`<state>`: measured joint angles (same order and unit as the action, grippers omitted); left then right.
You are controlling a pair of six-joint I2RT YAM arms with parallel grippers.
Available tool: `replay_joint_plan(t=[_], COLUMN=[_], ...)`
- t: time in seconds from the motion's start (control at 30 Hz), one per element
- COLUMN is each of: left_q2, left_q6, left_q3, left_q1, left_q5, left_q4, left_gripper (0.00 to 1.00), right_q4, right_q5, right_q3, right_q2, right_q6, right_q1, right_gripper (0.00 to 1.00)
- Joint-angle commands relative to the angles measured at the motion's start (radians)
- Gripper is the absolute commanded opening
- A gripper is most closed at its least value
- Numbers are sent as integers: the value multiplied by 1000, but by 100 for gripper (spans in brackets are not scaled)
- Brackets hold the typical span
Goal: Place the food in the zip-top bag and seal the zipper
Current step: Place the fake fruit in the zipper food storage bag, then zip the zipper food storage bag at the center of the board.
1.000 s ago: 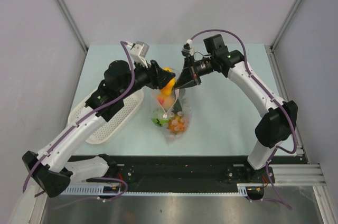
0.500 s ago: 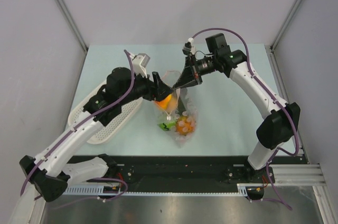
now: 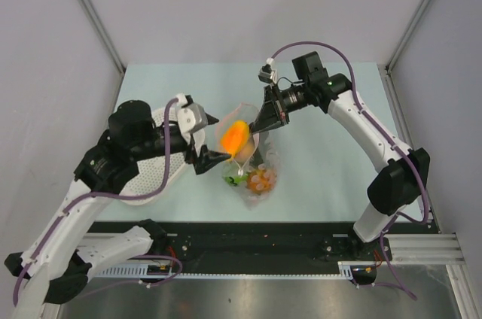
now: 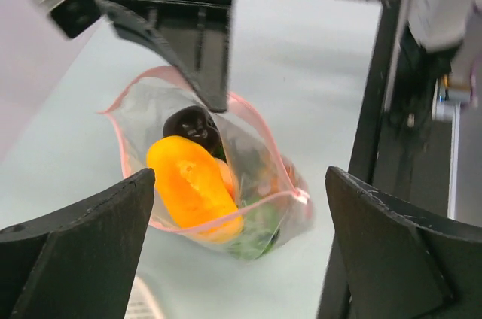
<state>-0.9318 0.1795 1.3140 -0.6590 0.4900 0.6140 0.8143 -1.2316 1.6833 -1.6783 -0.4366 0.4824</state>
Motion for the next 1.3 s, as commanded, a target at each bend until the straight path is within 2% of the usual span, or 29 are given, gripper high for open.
replay_joint_plan(t=[0.0,0.03,0.13,0.27,0.37,0.5,0.7,0.8,0.9,0.93,1.0,1.03,1.1,1.13,1.17,1.23,1.27], left_q2=[-36,-56,-90,-101,-107,-93,-32,-35,-30,-21,-12,-3,2,5,2,-2,-7], left_q6=[536,582,733,862,968,1009,1017,1005,982,971,933,919,867,847,806,758,705], left_q3=[77,86,110,81,44,-27,-173,-196,-196,-194,-196,-197,-197,-199,-199,-196,-197], left_q1=[-4,-4,-13,-68,-114,-152,-221,-258,-286,-294,-315,-330,-343,-352,-356,-366,-367], left_q5=[229,236,234,164,108,39,-57,-76,-68,-61,-56,-56,-57,-53,-50,-42,-34], left_q4=[272,343,421,437,469,443,316,314,326,326,306,297,257,244,212,176,155], left_gripper=[95,91,86,82,75,73,69,61,47,40,32,23,14,5,1,0,0], right_q4=[25,26,39,49,52,59,74,86,98,97,98,97,97,98,98,103,105], right_q5=[-48,-46,-40,-31,-29,-26,-16,-8,12,18,29,32,46,52,67,86,104], right_q3=[10,12,18,29,36,50,75,99,145,170,197,223,243,256,278,309,341], right_q2=[65,65,63,57,54,45,20,5,-30,-50,-73,-86,-115,-123,-141,-158,-172], right_q6=[52,55,70,81,84,91,113,130,145,147,148,147,156,160,165,180,186], right_q1=[13,18,28,45,51,61,99,113,134,142,151,162,173,179,194,211,225], right_gripper=[0,0,0,0,0,0,0,0,0,0,0,0,0,0,0,0,10])
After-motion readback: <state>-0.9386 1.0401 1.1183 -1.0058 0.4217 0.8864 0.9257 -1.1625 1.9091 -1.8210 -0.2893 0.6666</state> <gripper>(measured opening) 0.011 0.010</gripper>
